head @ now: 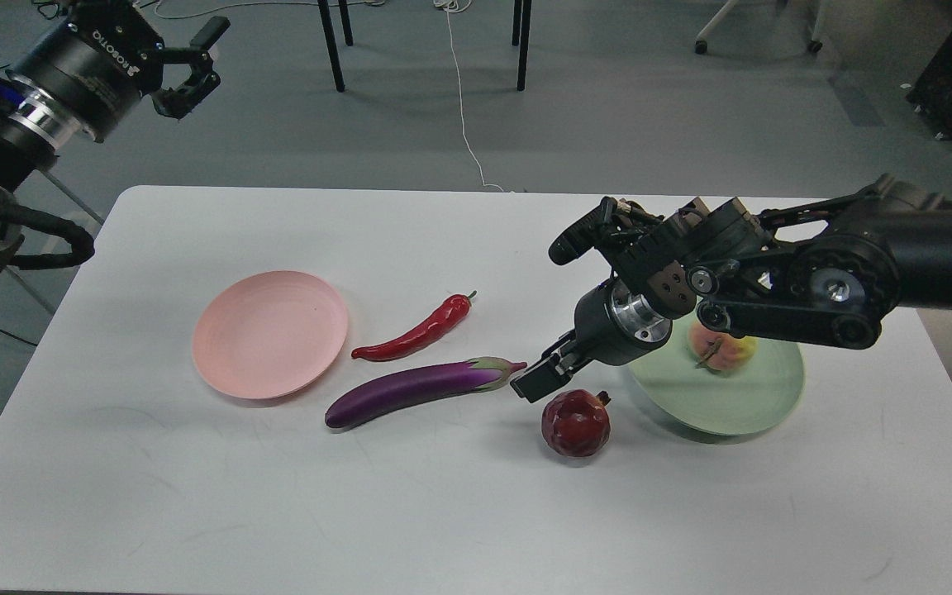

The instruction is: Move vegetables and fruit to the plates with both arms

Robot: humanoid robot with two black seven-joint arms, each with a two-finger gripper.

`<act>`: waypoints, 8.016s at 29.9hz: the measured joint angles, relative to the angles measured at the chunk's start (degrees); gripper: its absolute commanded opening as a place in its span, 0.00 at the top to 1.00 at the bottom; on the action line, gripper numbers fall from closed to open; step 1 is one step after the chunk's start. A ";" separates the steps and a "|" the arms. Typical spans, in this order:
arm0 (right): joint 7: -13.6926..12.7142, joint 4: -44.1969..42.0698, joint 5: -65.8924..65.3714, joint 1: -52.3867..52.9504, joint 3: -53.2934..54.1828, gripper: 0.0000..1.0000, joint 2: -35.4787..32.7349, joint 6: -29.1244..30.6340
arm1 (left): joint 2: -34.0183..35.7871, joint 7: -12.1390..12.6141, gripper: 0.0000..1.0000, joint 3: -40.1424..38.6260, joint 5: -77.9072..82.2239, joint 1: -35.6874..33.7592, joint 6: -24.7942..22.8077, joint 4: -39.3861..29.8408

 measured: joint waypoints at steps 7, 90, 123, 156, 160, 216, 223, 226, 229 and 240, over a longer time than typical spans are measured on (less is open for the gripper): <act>0.00 0.58 -2.92 0.00 -3.21 0.03 0.08 0.00 | 0.28 -0.02 0.02 -0.09 0.03 -0.05 0.00 0.00; 1.13 -17.59 20.89 -12.38 27.75 0.02 -25.77 0.00 | 7.97 0.79 0.02 7.12 18.44 -0.76 0.20 -13.46; 6.76 -21.72 80.76 -61.93 73.79 0.02 -22.02 -0.01 | -11.60 0.50 0.27 32.83 119.21 -0.12 5.72 -20.40; 6.76 -21.73 80.66 -63.10 79.84 0.01 -22.08 0.00 | -4.26 0.84 0.92 29.54 111.97 -0.41 7.28 -22.87; 6.76 -21.79 80.59 -62.89 80.31 0.01 -21.69 0.00 | 1.00 0.61 0.92 26.80 108.57 -0.59 7.48 -24.98; 6.76 -22.18 80.41 -63.97 80.16 0.01 -19.71 0.00 | -9.31 0.73 0.26 30.27 111.36 -0.91 13.92 -9.17; 6.76 -22.25 80.41 -64.05 80.35 0.01 -19.71 0.00 | -17.13 0.69 0.29 32.86 113.62 -0.88 14.33 -0.10; 6.86 -22.22 80.41 -64.06 80.33 0.02 -19.71 0.00 | -18.94 0.61 0.29 33.05 113.73 -0.88 14.40 1.83; 6.90 -22.13 80.41 -64.06 80.33 0.02 -19.71 0.00 | -20.03 0.60 0.29 33.65 113.76 -0.87 14.41 2.36; 7.22 -22.15 80.41 -64.07 80.56 0.02 -19.71 0.00 | -22.34 0.77 0.63 35.67 113.76 -0.73 14.41 5.29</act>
